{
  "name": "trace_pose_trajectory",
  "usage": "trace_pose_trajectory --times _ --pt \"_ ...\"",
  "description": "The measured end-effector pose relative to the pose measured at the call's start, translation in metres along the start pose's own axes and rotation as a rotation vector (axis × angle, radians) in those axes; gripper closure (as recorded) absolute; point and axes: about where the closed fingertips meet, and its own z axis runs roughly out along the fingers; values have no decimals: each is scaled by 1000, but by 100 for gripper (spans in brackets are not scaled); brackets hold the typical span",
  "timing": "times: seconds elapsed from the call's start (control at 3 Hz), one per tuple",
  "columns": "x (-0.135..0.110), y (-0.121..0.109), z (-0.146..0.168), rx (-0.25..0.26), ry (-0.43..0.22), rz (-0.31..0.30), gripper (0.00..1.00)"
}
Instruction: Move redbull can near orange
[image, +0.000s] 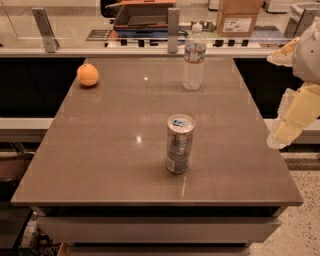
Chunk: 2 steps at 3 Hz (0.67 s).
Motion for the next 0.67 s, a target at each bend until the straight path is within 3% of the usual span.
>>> trace_pose_trajectory --times 0.67 --pt "-18 21 64 -129 -268 4 0"
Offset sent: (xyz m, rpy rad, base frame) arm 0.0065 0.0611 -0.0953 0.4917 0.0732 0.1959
